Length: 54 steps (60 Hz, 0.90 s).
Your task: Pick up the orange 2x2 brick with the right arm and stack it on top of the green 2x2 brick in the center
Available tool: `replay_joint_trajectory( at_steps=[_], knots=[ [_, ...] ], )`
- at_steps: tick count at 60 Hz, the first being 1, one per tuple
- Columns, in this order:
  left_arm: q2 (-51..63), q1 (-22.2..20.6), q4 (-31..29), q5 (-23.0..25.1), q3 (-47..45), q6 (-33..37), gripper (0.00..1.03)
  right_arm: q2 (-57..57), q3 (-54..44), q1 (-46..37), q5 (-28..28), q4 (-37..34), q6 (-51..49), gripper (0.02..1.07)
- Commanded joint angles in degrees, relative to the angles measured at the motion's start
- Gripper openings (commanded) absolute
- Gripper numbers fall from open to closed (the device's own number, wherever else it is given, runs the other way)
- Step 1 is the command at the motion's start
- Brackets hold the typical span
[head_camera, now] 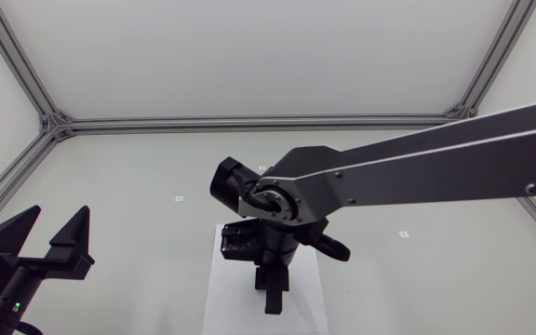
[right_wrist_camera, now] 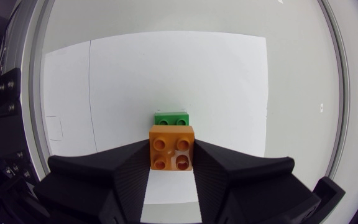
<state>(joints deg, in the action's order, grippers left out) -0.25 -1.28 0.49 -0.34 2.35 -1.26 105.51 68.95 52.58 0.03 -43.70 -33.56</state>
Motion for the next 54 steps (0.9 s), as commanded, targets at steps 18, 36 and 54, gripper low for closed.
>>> replay_joint_trajectory(
  at_steps=[18, 36, 54],
  knots=[
    [-0.45, 0.14, -0.84, 0.25, -2.35, 0.73, 0.99, 1.71, 1.72, 0.77, -0.12, -1.03, -2.65, 0.28],
    [-0.45, 0.14, -0.84, 0.25, -2.35, 0.73, 0.99, 2.94, 2.24, 0.77, -0.12, -1.56, -3.18, 0.28],
    [-0.45, 0.14, -0.84, 0.25, -2.35, 0.73, 0.99, 3.56, 2.51, 0.86, -0.3, -1.56, -3.26, 0.28]
  ],
)
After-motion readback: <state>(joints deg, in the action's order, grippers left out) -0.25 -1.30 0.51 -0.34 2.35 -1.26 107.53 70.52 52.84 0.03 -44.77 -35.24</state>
